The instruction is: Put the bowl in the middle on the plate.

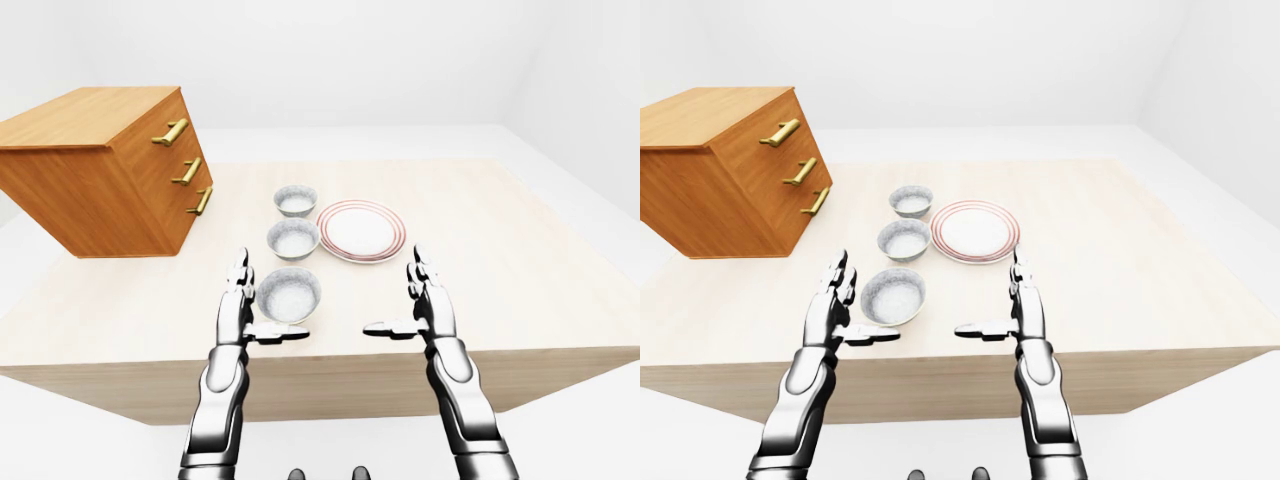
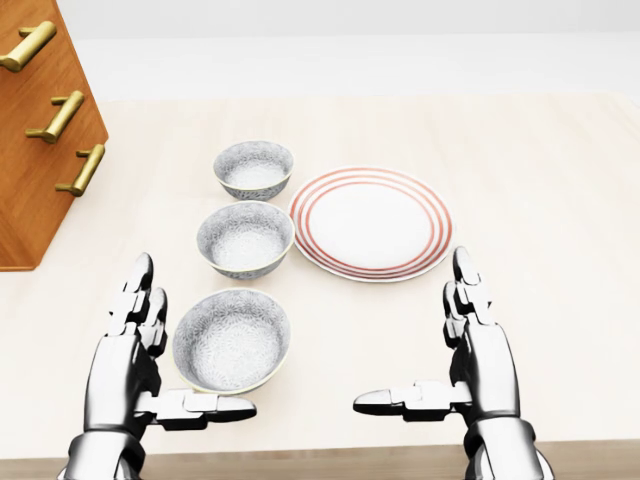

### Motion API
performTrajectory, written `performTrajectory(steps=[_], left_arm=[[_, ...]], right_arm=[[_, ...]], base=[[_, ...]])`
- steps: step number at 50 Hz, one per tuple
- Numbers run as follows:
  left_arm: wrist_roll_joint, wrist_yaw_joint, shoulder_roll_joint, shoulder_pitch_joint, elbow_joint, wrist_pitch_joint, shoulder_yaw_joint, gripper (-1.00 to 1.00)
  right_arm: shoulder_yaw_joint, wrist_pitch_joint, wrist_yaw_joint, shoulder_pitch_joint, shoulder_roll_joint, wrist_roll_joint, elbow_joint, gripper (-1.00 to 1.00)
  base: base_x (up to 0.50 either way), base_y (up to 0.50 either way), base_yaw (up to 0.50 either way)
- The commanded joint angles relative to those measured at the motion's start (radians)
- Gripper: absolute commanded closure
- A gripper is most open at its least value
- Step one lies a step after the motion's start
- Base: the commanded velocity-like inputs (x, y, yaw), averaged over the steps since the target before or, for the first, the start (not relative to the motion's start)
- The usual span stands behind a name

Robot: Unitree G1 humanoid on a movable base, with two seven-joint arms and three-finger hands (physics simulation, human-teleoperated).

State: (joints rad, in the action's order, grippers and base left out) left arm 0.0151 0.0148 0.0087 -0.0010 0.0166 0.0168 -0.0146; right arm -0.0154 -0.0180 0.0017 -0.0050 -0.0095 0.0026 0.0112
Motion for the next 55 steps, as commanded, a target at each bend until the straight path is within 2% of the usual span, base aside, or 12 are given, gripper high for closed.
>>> performTrajectory(steps=[1,5,6,7,24,55], left_arm=[[0.008,0.018,0.015,0.002,0.091,0.07,-0.026,-1.0],[0.004,-0.002,0.02,-0.004,0.123,0.07,-0.047,-1.0],[0.006,-0.002,0.02,-0.002,0.132,0.07,-0.05,-1.0],[0.006,-0.002,0.02,-0.001,0.138,0.07,-0.051,-1.0],[-0.021,0.005,0.013,0.014,0.207,0.07,-0.031,-1.0],[-0.024,0.006,0.015,0.012,0.264,0.07,-0.044,-1.0]], right_arm=[[-0.031,-0.069,-0.01,-0.01,-0.011,-0.003,0.053,-1.0],[-0.041,-0.069,0.033,-0.012,-0.018,0.034,0.063,-1.0],[-0.027,-0.069,0.022,-0.004,-0.027,-0.013,0.069,-1.0],[-0.034,-0.069,0.033,0.0,-0.021,0.006,0.086,-1.0],[-0.023,-0.069,0.03,0.036,-0.012,-0.045,0.14,-1.0],[-0.033,-0.069,0.024,0.006,-0.021,-0.055,0.105,-1.0]], base=[[0.0,0.0,0.0],[0.0,0.0,0.0],[0.0,0.0,0.0],[0.0,0.0,0.0],[0.0,0.06,0.0],[0.0,0.4,0.0]])
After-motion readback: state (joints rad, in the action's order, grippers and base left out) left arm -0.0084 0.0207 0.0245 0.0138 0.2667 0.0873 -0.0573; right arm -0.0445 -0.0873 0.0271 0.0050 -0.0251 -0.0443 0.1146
